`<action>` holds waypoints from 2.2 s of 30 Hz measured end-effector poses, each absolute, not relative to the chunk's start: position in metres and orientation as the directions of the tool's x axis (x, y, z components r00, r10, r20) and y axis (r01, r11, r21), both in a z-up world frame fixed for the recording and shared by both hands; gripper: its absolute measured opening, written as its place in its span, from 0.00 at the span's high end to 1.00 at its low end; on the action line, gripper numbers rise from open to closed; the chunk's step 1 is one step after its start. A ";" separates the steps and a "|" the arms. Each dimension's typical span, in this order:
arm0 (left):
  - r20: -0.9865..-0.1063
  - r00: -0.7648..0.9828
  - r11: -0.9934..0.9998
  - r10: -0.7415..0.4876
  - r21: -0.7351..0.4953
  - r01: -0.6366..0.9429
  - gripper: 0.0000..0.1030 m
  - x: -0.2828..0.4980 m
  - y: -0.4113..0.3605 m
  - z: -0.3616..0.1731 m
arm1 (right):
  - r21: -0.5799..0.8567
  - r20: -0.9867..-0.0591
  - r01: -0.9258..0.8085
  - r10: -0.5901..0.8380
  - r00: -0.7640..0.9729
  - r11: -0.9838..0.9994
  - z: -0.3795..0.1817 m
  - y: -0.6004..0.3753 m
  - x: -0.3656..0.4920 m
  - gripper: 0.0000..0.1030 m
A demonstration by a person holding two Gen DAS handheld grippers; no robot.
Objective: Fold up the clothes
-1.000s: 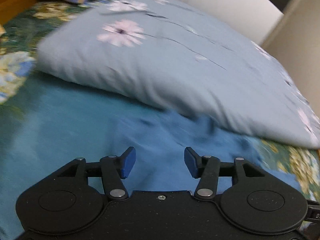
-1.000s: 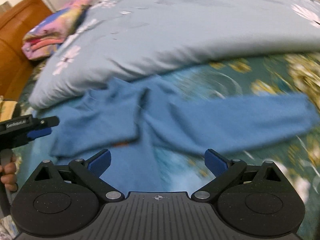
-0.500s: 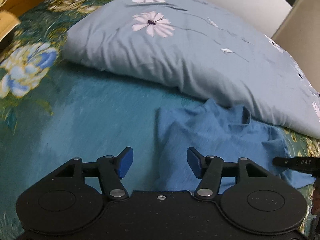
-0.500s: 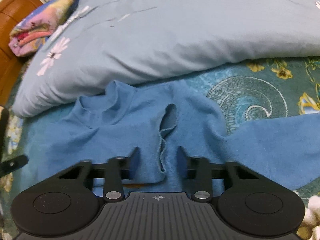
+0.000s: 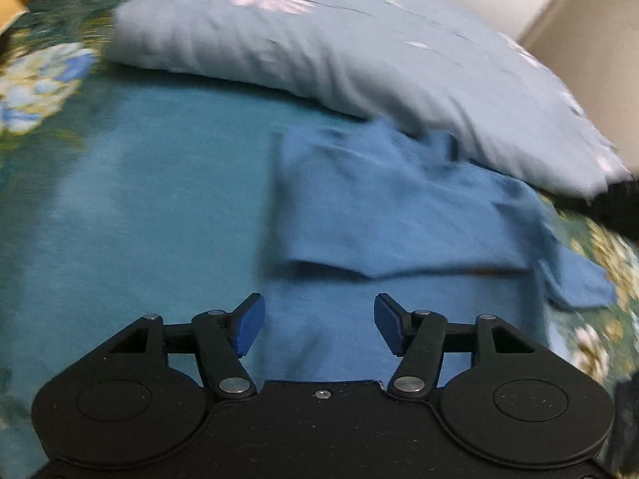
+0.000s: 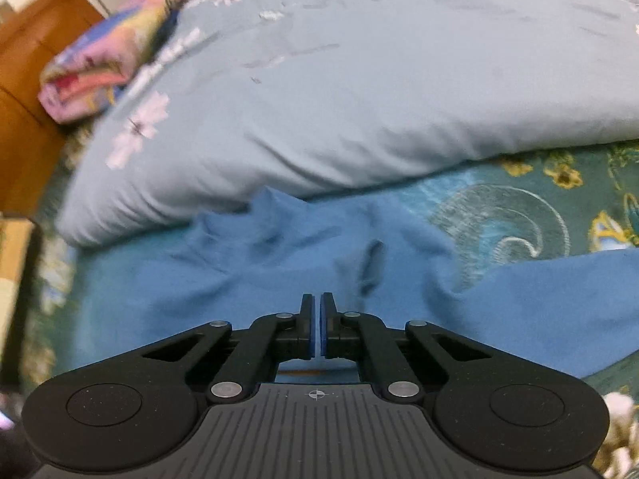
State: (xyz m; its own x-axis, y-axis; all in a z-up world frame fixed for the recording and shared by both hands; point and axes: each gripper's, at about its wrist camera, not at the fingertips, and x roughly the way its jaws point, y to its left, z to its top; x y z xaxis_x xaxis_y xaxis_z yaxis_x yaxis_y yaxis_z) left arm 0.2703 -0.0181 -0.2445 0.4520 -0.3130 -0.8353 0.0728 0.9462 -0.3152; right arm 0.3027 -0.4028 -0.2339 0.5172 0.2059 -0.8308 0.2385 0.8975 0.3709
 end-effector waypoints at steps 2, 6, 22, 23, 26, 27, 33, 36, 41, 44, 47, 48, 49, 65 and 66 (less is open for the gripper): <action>-0.823 0.444 0.934 -0.355 -0.335 0.125 0.43 0.269 -0.031 -0.246 | 0.421 -0.796 0.216 0.244 0.554 0.881 -0.221 -0.402 0.305 0.99; -0.817 0.429 0.923 -0.385 -0.349 0.162 0.43 0.273 -0.052 -0.255 | 0.473 -0.742 0.168 0.288 0.606 0.865 -0.196 -0.399 0.314 0.99; -0.826 0.421 0.927 -0.374 -0.341 0.155 0.35 0.274 -0.044 -0.266 | 0.316 -0.904 0.324 0.179 0.389 0.892 -0.285 -0.400 0.277 0.70; -0.828 0.419 0.928 -0.372 -0.339 0.156 0.35 0.273 -0.043 -0.266 | 0.322 -0.902 0.333 0.180 0.392 0.886 -0.289 -0.399 0.277 0.70; -0.831 0.414 0.929 -0.371 -0.336 0.157 0.35 0.271 -0.042 -0.268 | 0.349 -0.890 0.388 0.171 0.424 0.853 -0.296 -0.404 0.279 0.70; -0.833 0.411 0.929 -0.370 -0.336 0.157 0.35 0.271 -0.042 -0.269 | 0.359 -0.883 0.403 0.167 0.438 0.842 -0.297 -0.406 0.280 0.70; -0.835 0.409 0.929 -0.369 -0.335 0.154 0.35 0.270 -0.041 -0.270 | 0.412 -0.822 0.375 0.161 0.547 0.830 -0.289 -0.410 0.286 0.70; -0.834 0.409 0.929 -0.370 -0.336 0.154 0.35 0.271 -0.042 -0.270 | 0.377 -0.848 0.373 0.153 0.508 0.848 -0.292 -0.410 0.299 0.70; -0.827 0.416 0.926 -0.378 -0.341 0.163 0.34 0.273 -0.041 -0.269 | 0.429 -0.842 0.371 0.215 0.495 0.824 -0.302 -0.417 0.315 0.84; -0.822 0.421 0.923 -0.384 -0.342 0.175 0.34 0.273 -0.041 -0.269 | 0.446 -0.842 0.364 0.246 0.480 0.818 -0.299 -0.416 0.322 0.98; -0.808 0.433 0.916 -0.400 -0.341 0.211 0.33 0.274 -0.045 -0.269 | 0.545 -0.783 0.331 0.327 0.529 0.770 -0.280 -0.417 0.324 0.99; -0.801 0.440 0.913 -0.407 -0.337 0.231 0.33 0.275 -0.049 -0.270 | 0.587 -0.751 0.319 0.353 0.558 0.745 -0.270 -0.420 0.323 0.99; -0.794 0.446 0.909 -0.414 -0.333 0.250 0.33 0.277 -0.052 -0.270 | 0.623 -0.716 0.301 0.371 0.591 0.722 -0.258 -0.422 0.323 0.99; -0.740 0.630 0.971 -0.237 -0.210 0.118 0.28 0.284 -0.043 -0.271 | 0.632 -0.645 0.199 0.367 0.670 0.749 -0.205 -0.433 0.304 0.99; -0.751 0.603 0.962 -0.269 -0.236 0.136 0.28 0.281 -0.041 -0.271 | 0.607 -0.682 0.234 0.347 0.644 0.759 -0.219 -0.435 0.301 0.99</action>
